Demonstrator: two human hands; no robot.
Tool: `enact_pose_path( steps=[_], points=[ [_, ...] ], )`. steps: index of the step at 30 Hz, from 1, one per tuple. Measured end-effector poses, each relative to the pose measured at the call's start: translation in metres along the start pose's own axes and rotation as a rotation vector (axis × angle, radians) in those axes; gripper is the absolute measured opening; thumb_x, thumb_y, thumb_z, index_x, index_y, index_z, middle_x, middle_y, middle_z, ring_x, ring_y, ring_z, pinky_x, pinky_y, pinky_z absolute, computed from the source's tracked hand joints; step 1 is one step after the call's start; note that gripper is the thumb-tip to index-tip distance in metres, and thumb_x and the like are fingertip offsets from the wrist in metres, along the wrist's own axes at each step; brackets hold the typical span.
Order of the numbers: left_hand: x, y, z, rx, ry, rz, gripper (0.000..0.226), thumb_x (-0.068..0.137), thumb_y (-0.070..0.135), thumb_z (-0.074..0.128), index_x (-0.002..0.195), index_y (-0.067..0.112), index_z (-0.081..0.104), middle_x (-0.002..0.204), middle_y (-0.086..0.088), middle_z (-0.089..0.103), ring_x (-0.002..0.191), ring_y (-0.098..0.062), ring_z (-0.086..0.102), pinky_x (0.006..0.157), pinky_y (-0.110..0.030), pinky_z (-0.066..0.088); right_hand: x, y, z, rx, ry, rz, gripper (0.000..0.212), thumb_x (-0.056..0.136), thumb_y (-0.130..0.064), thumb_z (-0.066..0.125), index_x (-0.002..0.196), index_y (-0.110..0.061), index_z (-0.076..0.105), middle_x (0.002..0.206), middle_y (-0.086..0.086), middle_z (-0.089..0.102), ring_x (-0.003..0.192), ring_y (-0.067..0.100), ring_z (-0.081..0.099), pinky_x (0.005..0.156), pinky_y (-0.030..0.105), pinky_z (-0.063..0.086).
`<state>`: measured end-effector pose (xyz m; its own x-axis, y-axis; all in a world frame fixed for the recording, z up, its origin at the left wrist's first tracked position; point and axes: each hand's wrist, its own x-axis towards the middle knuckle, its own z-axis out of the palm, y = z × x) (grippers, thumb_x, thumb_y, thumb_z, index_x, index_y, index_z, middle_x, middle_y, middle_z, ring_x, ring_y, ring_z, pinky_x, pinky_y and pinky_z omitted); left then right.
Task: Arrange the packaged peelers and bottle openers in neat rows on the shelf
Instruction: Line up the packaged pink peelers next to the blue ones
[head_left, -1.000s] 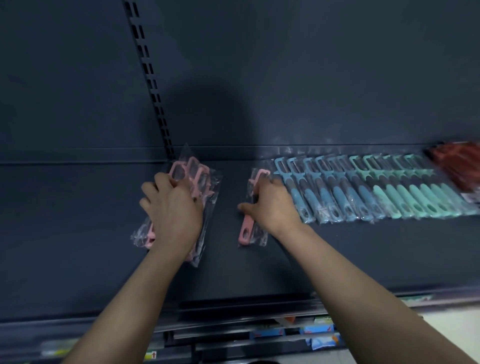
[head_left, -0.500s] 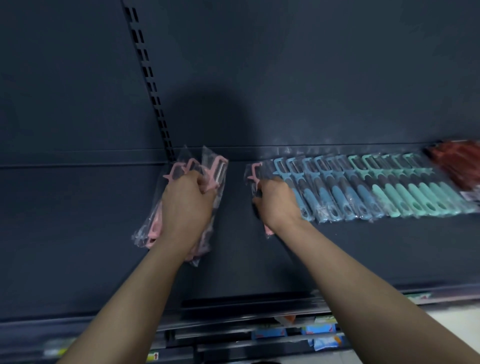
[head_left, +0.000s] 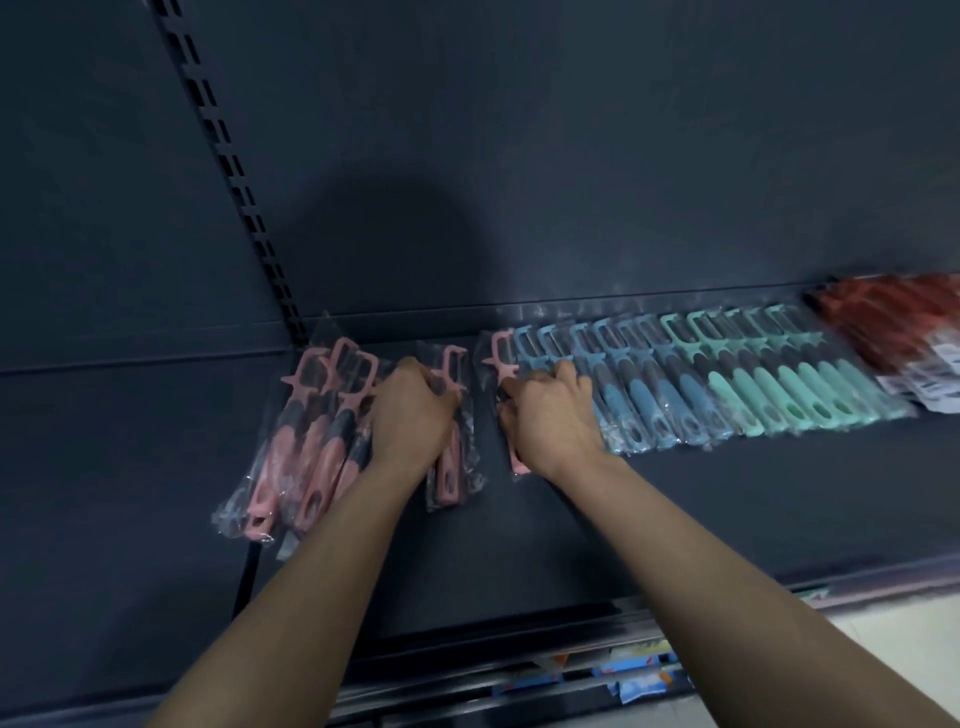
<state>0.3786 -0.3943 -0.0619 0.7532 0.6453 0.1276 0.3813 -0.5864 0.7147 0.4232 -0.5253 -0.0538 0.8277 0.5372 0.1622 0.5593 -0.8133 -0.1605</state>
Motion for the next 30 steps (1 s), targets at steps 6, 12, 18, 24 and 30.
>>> enact_pose_path(
  steps=[6,12,18,24,30],
  points=[
    [0.009,0.002,0.009,-0.033,0.015,-0.007,0.021,0.081,0.015,0.068,0.084,0.012,0.048,0.065,0.012,0.041,0.056,0.002,0.036,0.042,-0.014,0.028,0.008,0.005,0.003,-0.016,-0.009,-0.040,0.021,0.094,-0.022,0.044,0.102,-0.016,0.063,0.114,0.001,0.058,0.104,0.029,0.035,0.078,0.035,0.023],
    [0.012,0.011,0.018,-0.064,0.000,-0.008,0.022,0.082,0.018,0.069,0.087,0.013,0.048,0.080,-0.001,0.056,0.069,-0.013,0.048,0.051,-0.020,0.028,0.008,0.012,0.001,0.029,-0.019,-0.053,0.027,0.095,-0.032,0.042,0.104,-0.018,0.064,0.113,0.002,0.058,0.106,0.028,0.033,0.076,0.033,0.018],
    [0.015,0.017,0.022,-0.117,-0.042,0.033,0.015,0.085,0.012,0.062,0.099,0.006,0.061,0.084,0.001,0.057,0.075,-0.012,0.052,0.060,-0.017,0.033,0.012,0.026,-0.008,0.155,0.055,0.012,0.026,0.093,-0.018,0.044,0.098,-0.016,0.069,0.105,0.007,0.059,0.100,0.027,0.043,0.081,0.031,0.029],
    [0.014,0.017,0.023,-0.133,-0.039,0.032,0.022,0.080,0.009,0.069,0.100,0.006,0.061,0.079,0.001,0.058,0.073,-0.014,0.055,0.066,-0.021,0.038,0.011,0.036,-0.011,0.155,0.015,0.020,0.022,0.093,-0.016,0.048,0.101,-0.012,0.068,0.106,0.009,0.060,0.102,0.030,0.046,0.088,0.032,0.036],
    [0.015,0.018,0.024,-0.115,-0.067,0.044,0.017,0.079,0.008,0.069,0.096,0.006,0.065,0.084,-0.003,0.064,0.077,-0.014,0.058,0.067,-0.022,0.041,0.010,0.038,-0.009,0.201,-0.012,0.009,0.023,0.092,-0.011,0.051,0.105,-0.009,0.069,0.109,0.009,0.059,0.105,0.028,0.049,0.094,0.034,0.041]
  ],
)
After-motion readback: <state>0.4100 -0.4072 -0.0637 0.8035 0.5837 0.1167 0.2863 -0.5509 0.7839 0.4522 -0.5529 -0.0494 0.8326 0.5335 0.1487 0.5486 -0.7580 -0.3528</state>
